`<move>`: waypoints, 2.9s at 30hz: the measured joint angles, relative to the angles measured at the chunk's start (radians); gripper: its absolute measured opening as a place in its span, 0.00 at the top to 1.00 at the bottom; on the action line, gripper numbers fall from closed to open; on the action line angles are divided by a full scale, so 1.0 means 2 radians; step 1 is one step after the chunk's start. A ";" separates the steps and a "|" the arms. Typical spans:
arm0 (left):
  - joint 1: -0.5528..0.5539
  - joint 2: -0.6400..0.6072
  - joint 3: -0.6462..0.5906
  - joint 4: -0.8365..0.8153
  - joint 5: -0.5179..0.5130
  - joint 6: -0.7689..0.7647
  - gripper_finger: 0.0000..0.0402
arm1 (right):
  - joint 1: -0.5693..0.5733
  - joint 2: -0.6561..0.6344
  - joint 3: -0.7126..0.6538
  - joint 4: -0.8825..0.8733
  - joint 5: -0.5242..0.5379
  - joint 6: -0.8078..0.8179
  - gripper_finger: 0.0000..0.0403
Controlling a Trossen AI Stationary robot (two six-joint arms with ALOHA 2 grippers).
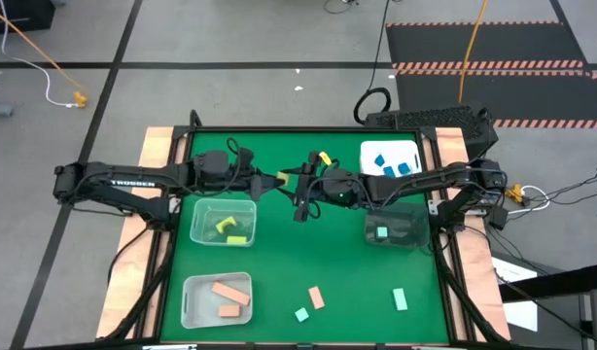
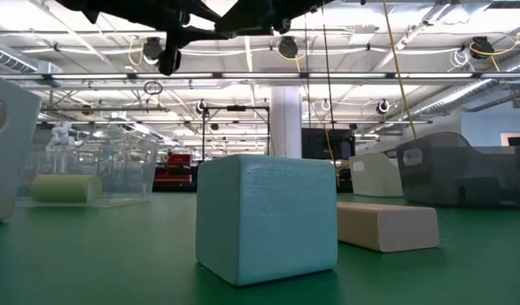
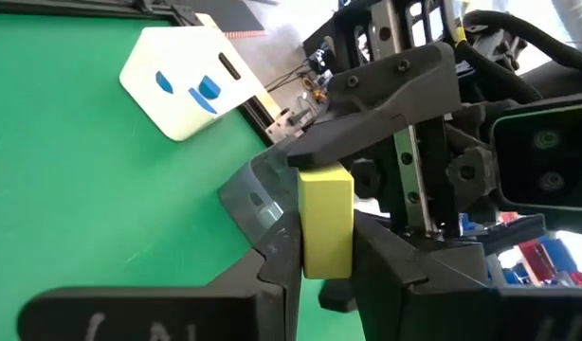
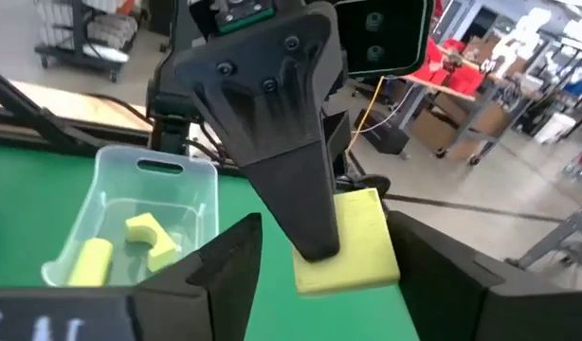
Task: Sort & place blocks by color
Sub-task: Put the green block into the transparent bin, then put the light blue block into the black bin
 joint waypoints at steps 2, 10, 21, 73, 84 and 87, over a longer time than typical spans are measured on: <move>0.000 0.000 0.000 0.001 -0.004 0.000 0.82 | 0.002 -0.002 0.001 -0.009 0.001 0.017 0.46; 0.002 0.000 0.000 -0.004 -0.049 0.000 0.81 | 0.007 -0.085 0.000 -0.212 -0.006 0.175 0.45; -0.037 0.000 0.000 -0.144 -0.003 -0.085 0.81 | 0.043 -0.182 -0.014 -0.496 -0.068 0.495 0.45; -0.181 0.037 0.000 -0.577 -0.094 -0.313 0.58 | 0.403 -0.193 -0.240 -0.368 -0.224 1.117 0.44; -0.181 0.037 0.000 -0.577 -0.093 -0.314 0.43 | 0.413 -0.163 -0.240 -0.394 -0.236 1.197 0.44; -0.181 0.037 0.000 -0.577 -0.093 -0.306 0.42 | 0.413 -0.147 -0.240 -0.394 -0.237 1.198 0.44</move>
